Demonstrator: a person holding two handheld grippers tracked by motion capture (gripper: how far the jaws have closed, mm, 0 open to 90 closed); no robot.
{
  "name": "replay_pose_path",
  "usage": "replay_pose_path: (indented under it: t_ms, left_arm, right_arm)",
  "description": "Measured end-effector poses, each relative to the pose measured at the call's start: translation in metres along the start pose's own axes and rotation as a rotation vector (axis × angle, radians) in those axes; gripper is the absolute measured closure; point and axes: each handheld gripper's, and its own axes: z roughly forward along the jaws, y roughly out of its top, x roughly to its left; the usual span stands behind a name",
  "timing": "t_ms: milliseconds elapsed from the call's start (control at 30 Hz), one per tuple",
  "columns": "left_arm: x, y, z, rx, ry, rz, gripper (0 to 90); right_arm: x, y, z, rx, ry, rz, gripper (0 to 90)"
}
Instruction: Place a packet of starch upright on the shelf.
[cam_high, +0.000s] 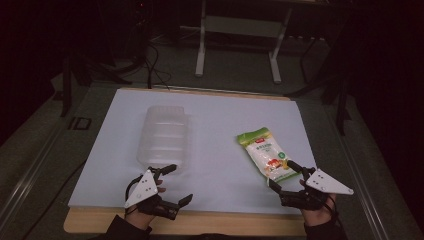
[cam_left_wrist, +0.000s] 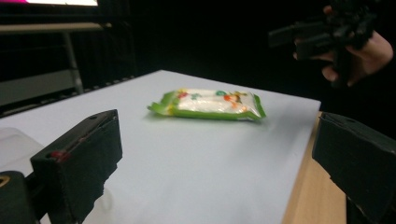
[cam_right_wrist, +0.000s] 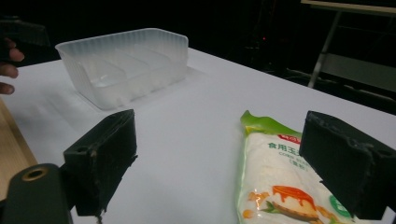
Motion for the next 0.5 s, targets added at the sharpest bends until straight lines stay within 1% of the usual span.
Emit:
replay_pose_path:
  t_ms: [100, 133, 167, 233, 300, 333, 400, 500]
  left_arm:
    - [-0.001, 0.000, 0.001, 0.004, -0.007, 0.001, 1.9]
    - [-0.002, 0.000, 0.001, 0.004, -0.008, 0.003, 1.9]
    - [-0.002, 0.000, 0.001, 0.004, -0.013, 0.000, 1.9]
    - [-0.003, 0.000, 0.001, 0.005, -0.014, -0.005, 1.9]
    - [-0.003, -0.001, 0.001, 0.003, -0.027, -0.022, 1.9]
    - [-0.003, 0.000, 0.001, 0.002, -0.029, -0.019, 1.9]
    - [-0.005, 0.000, 0.001, 0.001, -0.032, -0.002, 1.9]
    - [-0.008, 0.001, 0.001, 0.003, -0.040, 0.004, 1.9]
  right_arm:
    - [0.000, 0.001, -0.001, 0.006, 0.000, 0.003, 11.0]
    - [0.000, 0.002, -0.001, 0.006, 0.000, -0.004, 11.0]
    - [0.001, 0.003, -0.001, 0.026, 0.012, -0.007, 10.9]
    - [0.002, 0.004, 0.000, 0.027, 0.018, -0.013, 11.0]
    - [0.005, 0.005, 0.002, 0.055, 0.030, -0.042, 11.0]
    - [0.007, 0.004, 0.003, 0.068, 0.033, -0.073, 10.9]
    - [0.009, 0.005, 0.005, 0.076, 0.059, -0.078, 10.9]
    - [0.013, 0.009, 0.006, 0.061, 0.077, -0.084, 10.9]
